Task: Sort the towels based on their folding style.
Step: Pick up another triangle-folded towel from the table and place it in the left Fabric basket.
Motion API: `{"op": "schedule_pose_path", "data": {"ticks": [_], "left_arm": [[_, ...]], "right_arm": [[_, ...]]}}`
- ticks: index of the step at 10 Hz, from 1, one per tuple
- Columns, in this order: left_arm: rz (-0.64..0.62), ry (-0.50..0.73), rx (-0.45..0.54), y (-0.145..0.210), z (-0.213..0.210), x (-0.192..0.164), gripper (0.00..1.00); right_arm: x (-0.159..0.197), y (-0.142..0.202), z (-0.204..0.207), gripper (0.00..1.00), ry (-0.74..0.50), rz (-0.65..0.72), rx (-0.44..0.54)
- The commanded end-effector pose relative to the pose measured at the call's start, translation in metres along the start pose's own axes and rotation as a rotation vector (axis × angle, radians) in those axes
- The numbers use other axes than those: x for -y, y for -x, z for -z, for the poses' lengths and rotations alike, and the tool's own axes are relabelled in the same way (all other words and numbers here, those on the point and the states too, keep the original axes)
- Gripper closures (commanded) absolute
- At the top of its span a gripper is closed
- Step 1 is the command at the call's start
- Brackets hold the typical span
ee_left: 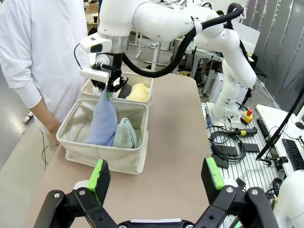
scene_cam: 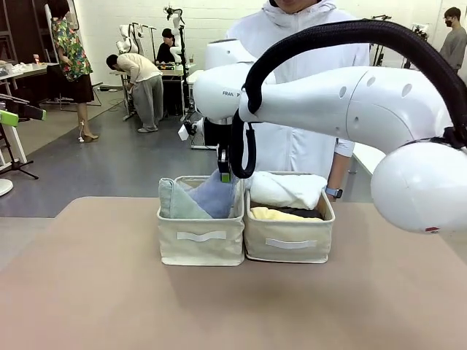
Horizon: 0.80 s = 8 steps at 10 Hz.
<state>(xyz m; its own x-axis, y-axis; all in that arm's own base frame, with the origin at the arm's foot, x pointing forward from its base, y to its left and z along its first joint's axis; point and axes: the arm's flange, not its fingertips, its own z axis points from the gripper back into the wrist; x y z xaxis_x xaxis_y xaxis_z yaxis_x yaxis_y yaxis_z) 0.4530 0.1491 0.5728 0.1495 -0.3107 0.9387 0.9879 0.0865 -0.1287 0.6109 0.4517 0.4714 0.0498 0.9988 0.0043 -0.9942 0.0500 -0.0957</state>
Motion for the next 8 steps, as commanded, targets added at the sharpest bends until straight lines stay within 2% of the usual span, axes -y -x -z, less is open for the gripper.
{"op": "schedule_pose_path", "data": {"ticks": [1,2,3,4,5,6,7,8], "left_arm": [[0.013,0.002,0.003,-0.001,-0.001,0.001,0.00],[0.013,0.002,0.003,-0.001,-0.001,0.001,0.00],[0.013,0.002,0.003,-0.001,-0.001,0.001,0.00],[0.013,0.002,0.003,-0.001,-0.001,0.001,0.00],[0.013,0.002,0.003,-0.001,-0.001,0.001,0.00],[0.013,0.002,0.003,-0.001,-0.001,0.001,0.00],[0.013,0.002,0.003,-0.001,-0.001,0.001,0.00],[0.013,0.002,0.003,-0.001,-0.001,0.001,0.00]], "right_arm": [[0.013,-0.013,0.009,0.85,-0.087,-0.021,0.029],[0.014,-0.013,0.016,0.85,-0.106,-0.029,0.033],[0.013,-0.012,0.014,0.62,-0.100,-0.033,0.038],[0.011,-0.011,0.010,0.26,-0.081,-0.037,0.035],[0.009,-0.009,0.007,0.02,-0.074,-0.034,0.036],[0.009,-0.009,0.004,0.00,-0.069,-0.032,0.040],[0.009,-0.008,0.004,0.12,-0.066,-0.032,0.040],[0.009,-0.008,0.004,0.00,-0.069,-0.032,0.039]]}}
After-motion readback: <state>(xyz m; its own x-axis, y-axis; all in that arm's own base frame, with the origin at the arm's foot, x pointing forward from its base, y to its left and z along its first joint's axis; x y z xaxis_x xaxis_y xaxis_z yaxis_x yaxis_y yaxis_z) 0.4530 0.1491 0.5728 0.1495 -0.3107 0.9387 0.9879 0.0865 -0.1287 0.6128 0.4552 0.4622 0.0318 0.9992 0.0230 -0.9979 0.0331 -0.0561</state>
